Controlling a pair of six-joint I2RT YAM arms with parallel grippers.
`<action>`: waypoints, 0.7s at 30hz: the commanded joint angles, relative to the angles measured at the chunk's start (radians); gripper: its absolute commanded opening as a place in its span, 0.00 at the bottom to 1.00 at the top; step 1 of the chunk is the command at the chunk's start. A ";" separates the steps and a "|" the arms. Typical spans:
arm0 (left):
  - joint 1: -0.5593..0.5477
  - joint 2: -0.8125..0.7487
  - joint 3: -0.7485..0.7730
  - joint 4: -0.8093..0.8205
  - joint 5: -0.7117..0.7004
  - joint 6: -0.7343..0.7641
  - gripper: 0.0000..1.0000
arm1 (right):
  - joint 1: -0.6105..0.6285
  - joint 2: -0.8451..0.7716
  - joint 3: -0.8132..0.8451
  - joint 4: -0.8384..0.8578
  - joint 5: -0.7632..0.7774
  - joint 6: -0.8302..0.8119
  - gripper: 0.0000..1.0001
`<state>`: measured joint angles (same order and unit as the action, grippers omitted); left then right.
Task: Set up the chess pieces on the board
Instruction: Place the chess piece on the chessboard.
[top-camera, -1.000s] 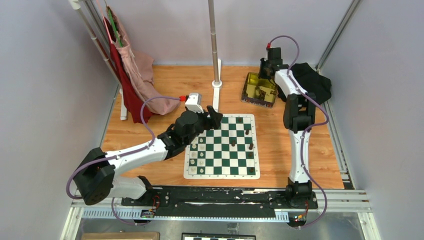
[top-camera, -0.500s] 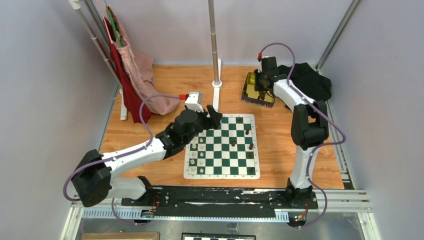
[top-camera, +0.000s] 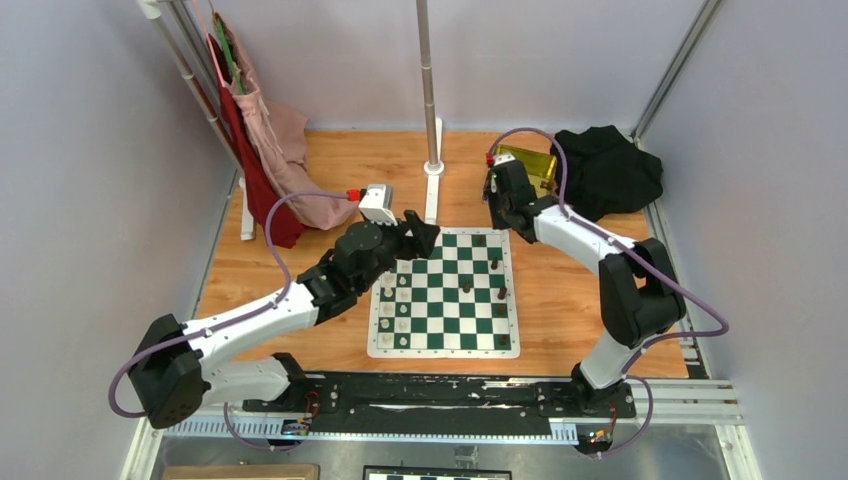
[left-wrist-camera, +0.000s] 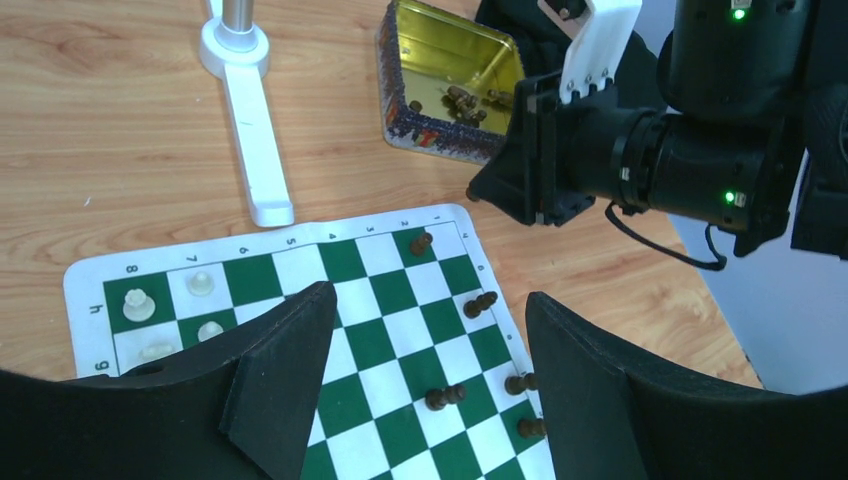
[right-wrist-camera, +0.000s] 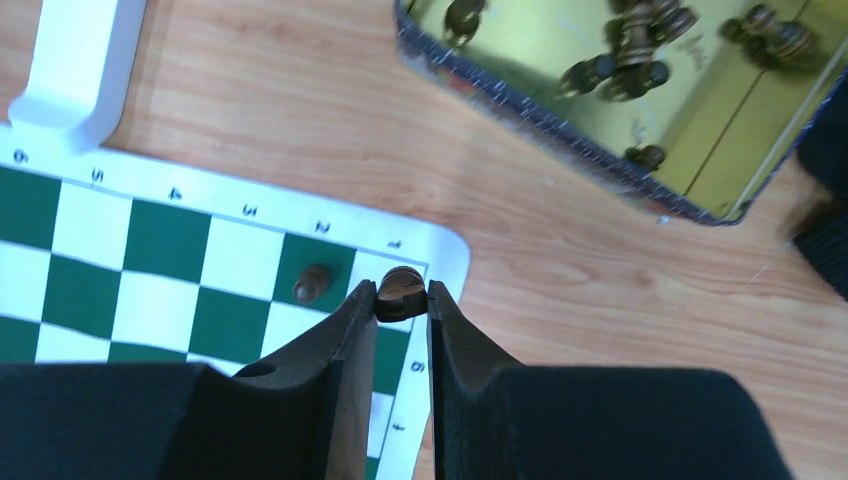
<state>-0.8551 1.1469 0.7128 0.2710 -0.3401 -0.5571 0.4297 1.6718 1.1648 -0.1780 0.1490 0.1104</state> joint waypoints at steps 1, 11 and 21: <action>-0.010 -0.029 -0.024 -0.003 -0.001 0.002 0.75 | 0.065 -0.053 -0.059 0.076 0.081 0.014 0.00; -0.010 -0.041 -0.031 -0.016 -0.005 0.009 0.75 | 0.099 -0.065 -0.153 0.133 0.106 0.069 0.00; -0.010 -0.023 -0.020 -0.014 -0.002 0.007 0.75 | 0.099 -0.085 -0.238 0.168 0.081 0.087 0.00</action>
<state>-0.8551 1.1248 0.6914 0.2447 -0.3401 -0.5564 0.5171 1.6241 0.9524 -0.0429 0.2214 0.1734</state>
